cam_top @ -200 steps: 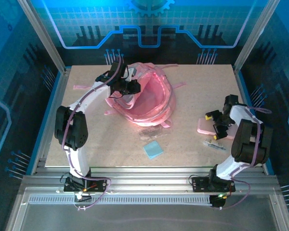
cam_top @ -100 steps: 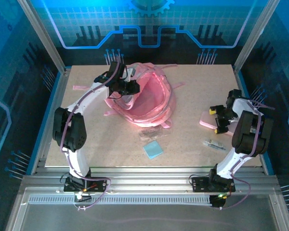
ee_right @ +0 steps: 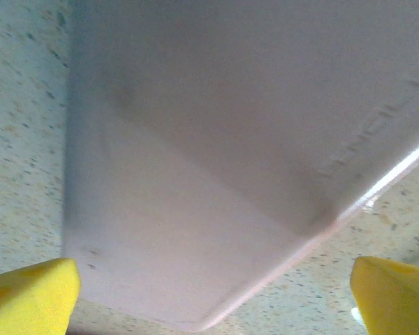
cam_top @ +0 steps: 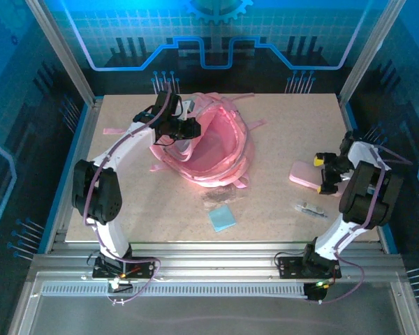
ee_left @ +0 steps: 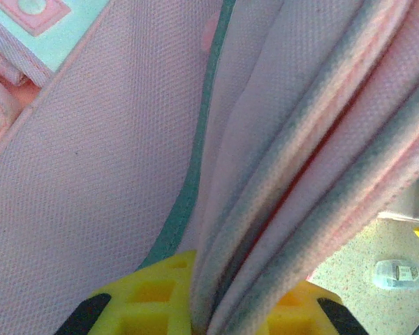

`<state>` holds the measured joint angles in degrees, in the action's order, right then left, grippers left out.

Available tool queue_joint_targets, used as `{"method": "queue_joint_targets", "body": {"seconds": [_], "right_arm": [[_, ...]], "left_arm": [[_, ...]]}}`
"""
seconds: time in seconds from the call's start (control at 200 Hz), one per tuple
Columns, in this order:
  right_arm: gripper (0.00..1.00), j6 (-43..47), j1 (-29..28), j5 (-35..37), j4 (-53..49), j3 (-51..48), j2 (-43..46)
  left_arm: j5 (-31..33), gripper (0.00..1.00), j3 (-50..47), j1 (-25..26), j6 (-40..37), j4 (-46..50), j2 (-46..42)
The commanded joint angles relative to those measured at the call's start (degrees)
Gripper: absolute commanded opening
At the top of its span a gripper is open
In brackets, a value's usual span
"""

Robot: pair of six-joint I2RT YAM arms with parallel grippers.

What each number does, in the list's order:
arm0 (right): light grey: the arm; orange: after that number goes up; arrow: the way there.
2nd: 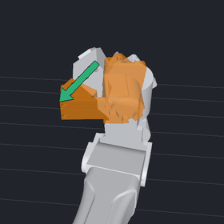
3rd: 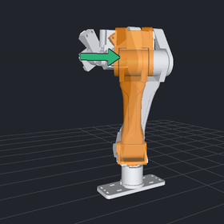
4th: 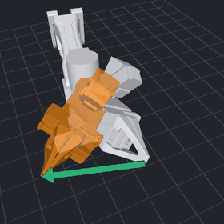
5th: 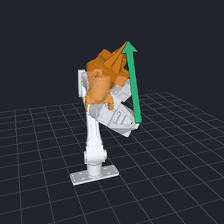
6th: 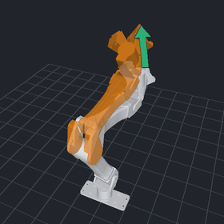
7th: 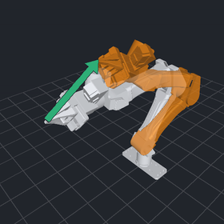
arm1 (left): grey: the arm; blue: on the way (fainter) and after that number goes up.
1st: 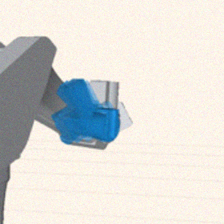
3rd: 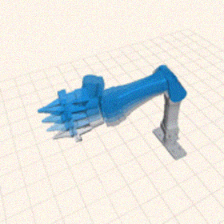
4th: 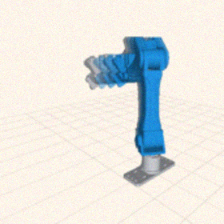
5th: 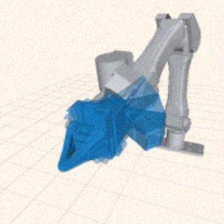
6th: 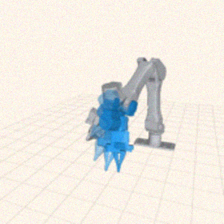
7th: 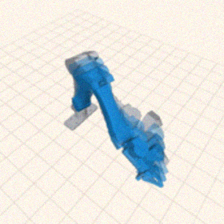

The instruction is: Pack the student bag

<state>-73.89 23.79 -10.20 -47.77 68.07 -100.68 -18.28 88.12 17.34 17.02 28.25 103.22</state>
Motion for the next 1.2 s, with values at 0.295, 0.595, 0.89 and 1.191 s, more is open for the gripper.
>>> {"method": "queue_joint_targets", "body": {"seconds": [0.295,0.595,0.89,1.191], "right_arm": [[1.0,-5.01,0.24,0.82,-5.93,5.42,-5.77],[1.0,2.72,-9.49,4.11,-7.72,13.96,-9.76],[1.0,11.88,-14.16,4.26,-8.52,18.68,-12.33],[0.99,40.53,-12.15,19.12,-14.55,25.93,-6.98]], "left_arm": [[-3.0,0.05,0.1,-0.47,1.38,-1.83,-2.99],[-3.25,0.04,0.0,-0.47,1.95,-2.32,-3.16],[-3.25,0.05,-0.71,-0.49,2.02,-2.94,-4.08],[-2.59,0.06,-1.02,-0.73,1.71,-3.01,-4.15]]}}
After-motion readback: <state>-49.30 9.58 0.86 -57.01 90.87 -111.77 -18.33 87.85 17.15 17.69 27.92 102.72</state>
